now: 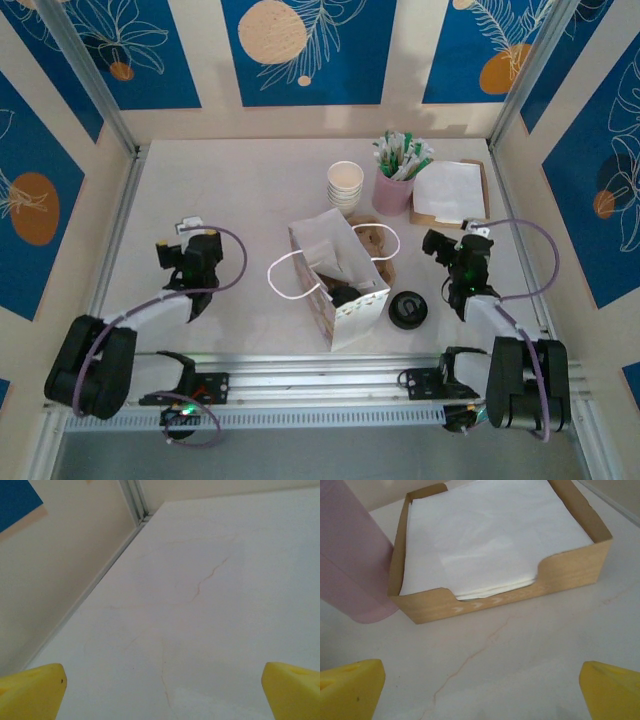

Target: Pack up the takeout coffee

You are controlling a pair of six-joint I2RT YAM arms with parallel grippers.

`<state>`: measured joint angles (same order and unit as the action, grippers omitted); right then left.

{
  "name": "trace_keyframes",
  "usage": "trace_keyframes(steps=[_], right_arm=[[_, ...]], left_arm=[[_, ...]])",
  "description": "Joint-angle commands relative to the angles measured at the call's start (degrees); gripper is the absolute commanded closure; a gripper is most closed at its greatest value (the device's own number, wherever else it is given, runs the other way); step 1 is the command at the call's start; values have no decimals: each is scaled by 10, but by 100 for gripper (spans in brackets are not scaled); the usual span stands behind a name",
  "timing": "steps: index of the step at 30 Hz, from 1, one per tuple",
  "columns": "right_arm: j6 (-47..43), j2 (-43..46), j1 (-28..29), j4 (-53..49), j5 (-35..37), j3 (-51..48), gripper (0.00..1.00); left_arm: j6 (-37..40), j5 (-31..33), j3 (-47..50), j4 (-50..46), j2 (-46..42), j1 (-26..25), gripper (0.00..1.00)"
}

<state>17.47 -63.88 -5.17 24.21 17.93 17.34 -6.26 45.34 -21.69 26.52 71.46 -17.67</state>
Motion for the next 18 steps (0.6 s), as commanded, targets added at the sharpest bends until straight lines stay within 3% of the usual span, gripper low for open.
trace_keyframes(steps=[1,8,12,16,18], right_arm=[[-31,-23,7,47,8,10,0],[-64,-53,29,105,-7,11,0],[-75,-74,36,109,-28,24,0],[-81,-80,42,114,-32,26,0],[-84,-81,45,125,-34,23,0]], left_arm=[[19,22,-4,35,23,7,0],[42,12,-26,67,65,7,0],[87,-19,6,211,91,7,0],[122,-27,13,285,123,8,0],[150,-51,51,437,177,15,0]])
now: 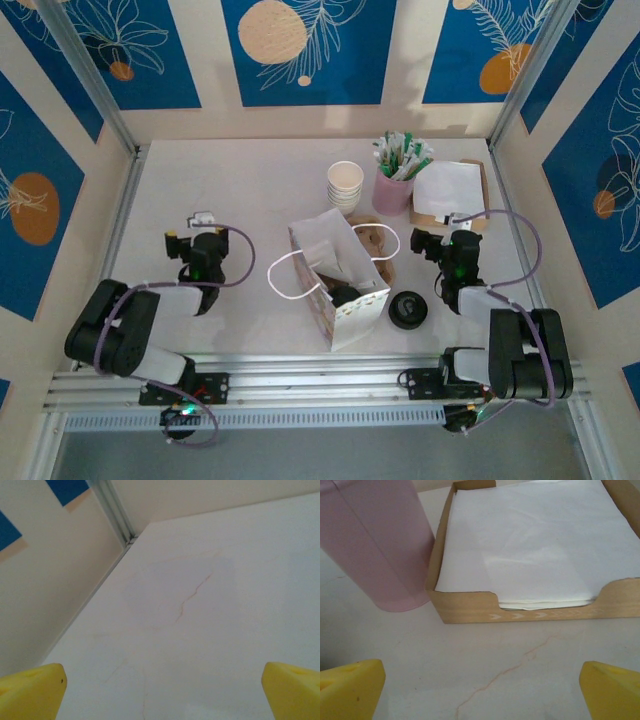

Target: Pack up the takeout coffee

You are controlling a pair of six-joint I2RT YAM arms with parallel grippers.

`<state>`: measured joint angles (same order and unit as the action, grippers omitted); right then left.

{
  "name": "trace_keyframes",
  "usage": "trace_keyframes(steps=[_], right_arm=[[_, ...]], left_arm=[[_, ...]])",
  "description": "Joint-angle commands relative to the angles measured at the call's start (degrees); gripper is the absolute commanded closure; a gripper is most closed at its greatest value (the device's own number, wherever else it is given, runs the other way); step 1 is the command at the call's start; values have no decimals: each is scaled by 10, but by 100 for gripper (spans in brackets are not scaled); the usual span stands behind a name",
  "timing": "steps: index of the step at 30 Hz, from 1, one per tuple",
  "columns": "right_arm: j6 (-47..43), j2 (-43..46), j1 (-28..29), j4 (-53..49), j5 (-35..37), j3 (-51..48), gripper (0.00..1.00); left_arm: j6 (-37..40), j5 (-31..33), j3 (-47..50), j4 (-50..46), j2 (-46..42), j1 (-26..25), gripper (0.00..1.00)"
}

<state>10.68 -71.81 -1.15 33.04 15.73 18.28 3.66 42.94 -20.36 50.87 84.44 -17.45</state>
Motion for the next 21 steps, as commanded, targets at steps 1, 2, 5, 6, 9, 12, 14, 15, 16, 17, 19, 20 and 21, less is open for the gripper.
trace_keyframes(steps=[1,2,5,6,9,12,14,15,16,17,19,20,21], right_arm=[[-18,-3,7,39,-14,13,0],[-20,-6,8,40,-20,15,0],[-34,-21,20,39,-29,27,0],[-35,-26,27,47,-19,28,0],[-40,-38,35,67,-17,29,0],[-48,-46,39,88,-31,26,3],[-60,-93,42,198,-38,-8,2],[-60,-139,43,269,-32,-21,3],[-63,-183,48,331,-13,-20,0],[-67,-167,63,254,14,3,1],[-51,-162,23,173,-76,43,1],[-42,-161,14,160,-90,46,1],[-46,-148,18,127,-80,53,1]], left_arm=[[57,-25,38,191,51,5,0],[52,-56,29,142,38,6,0],[45,-99,0,74,35,21,0],[38,-105,-2,62,30,25,0],[40,-104,1,70,31,26,0],[37,-108,2,72,31,28,0],[33,-121,4,71,29,32,0],[30,-127,6,71,28,36,0],[27,-134,11,78,26,39,0],[25,-140,17,87,24,43,0],[24,-142,18,87,24,43,0],[25,-142,18,89,25,43,0],[24,-142,18,86,24,43,0]])
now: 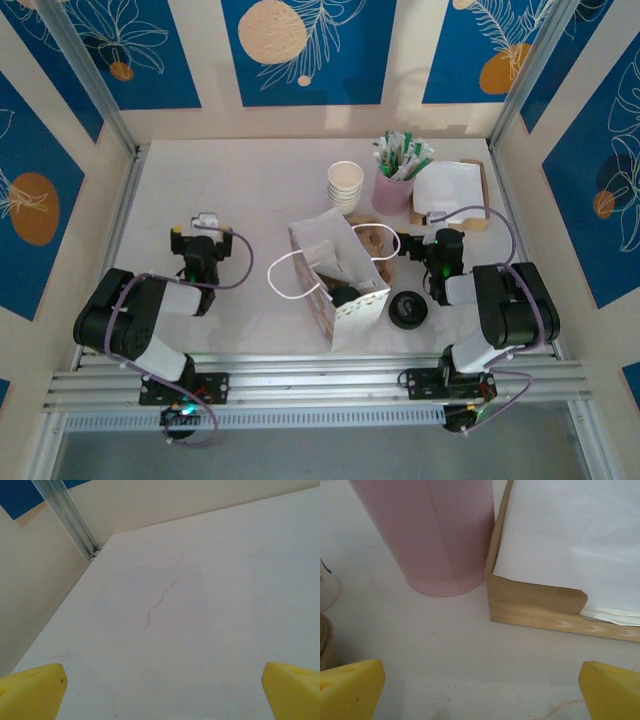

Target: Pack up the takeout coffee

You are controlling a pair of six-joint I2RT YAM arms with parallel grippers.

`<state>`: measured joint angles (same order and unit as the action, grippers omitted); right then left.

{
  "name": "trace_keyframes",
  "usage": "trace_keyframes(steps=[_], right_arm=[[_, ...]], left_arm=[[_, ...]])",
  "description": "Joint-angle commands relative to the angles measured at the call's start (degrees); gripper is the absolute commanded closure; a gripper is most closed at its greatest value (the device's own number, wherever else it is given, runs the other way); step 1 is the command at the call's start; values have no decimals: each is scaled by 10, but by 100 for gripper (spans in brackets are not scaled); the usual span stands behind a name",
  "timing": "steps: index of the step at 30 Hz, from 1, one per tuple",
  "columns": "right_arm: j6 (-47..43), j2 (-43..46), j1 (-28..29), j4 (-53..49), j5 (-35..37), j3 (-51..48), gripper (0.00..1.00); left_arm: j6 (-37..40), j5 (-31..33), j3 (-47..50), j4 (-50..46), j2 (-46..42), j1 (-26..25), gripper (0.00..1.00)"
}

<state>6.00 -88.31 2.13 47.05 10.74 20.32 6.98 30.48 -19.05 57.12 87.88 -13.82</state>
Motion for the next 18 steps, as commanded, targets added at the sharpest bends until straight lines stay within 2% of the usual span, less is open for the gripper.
trace_keyframes(steps=[1,5,6,8,9,10,12,14,15,18], right_arm=[[-4,6,-8,22,-17,26,1],[-11,10,3,18,3,22,1],[-10,11,2,18,1,23,1],[-10,12,3,14,1,23,1],[-9,9,1,19,1,24,1],[-8,10,0,14,-1,25,1],[-5,10,-5,9,-11,27,1],[-2,10,-10,3,-21,30,1],[-1,10,-12,1,-24,31,1],[1,10,-15,-1,-30,32,1]], left_arm=[[-10,-17,5,25,-11,7,0],[-10,-20,4,23,-10,7,0],[-13,-37,4,20,-11,14,0],[-34,-109,8,8,-14,42,0],[-36,-160,14,37,7,61,0],[-26,-162,22,99,37,61,0],[-47,-152,1,-11,2,63,0],[-44,-138,-14,6,26,63,0],[-53,-144,-16,-22,16,68,0],[-54,-146,-17,-19,18,69,0]])
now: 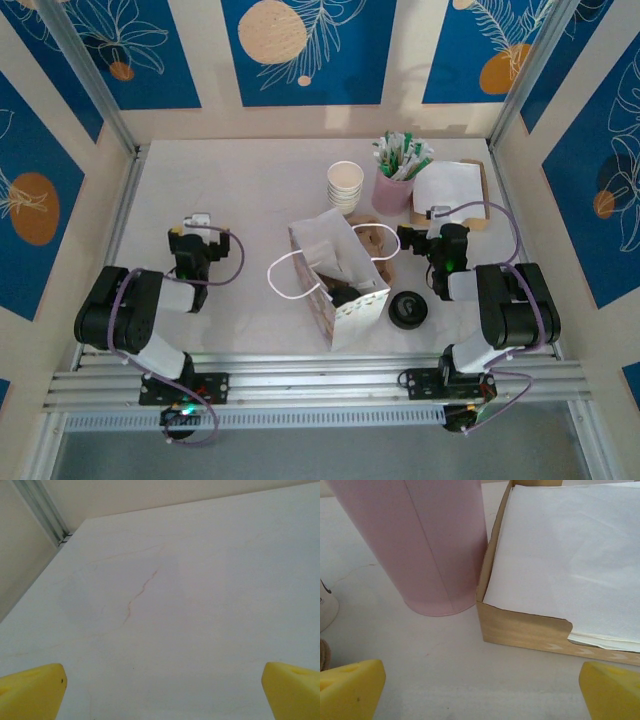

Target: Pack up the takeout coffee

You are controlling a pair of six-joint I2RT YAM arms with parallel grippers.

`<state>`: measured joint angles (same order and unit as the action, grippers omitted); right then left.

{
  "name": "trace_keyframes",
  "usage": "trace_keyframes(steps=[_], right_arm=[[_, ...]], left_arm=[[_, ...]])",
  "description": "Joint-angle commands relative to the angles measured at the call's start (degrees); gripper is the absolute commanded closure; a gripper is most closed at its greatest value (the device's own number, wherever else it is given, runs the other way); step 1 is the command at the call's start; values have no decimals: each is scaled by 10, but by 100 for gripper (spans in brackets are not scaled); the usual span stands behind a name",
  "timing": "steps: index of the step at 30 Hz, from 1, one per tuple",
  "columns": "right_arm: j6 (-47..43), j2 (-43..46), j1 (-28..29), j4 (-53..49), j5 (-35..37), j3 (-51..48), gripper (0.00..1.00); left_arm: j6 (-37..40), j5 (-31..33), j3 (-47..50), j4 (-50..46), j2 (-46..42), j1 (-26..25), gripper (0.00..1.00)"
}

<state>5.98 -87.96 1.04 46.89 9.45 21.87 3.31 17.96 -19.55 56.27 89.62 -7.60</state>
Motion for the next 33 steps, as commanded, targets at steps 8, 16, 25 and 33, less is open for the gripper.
trace_keyframes(steps=[8,16,25,33], right_arm=[[2,7,-6,-1,-22,18,1],[1,8,-6,2,-19,16,1],[1,7,-5,2,-19,16,1],[1,7,-5,1,-20,17,1]], left_arm=[[-15,-20,-10,-2,2,7,0],[-11,-22,-6,5,1,6,0],[-11,-22,-6,5,1,6,0],[-11,-22,-6,6,1,6,0]])
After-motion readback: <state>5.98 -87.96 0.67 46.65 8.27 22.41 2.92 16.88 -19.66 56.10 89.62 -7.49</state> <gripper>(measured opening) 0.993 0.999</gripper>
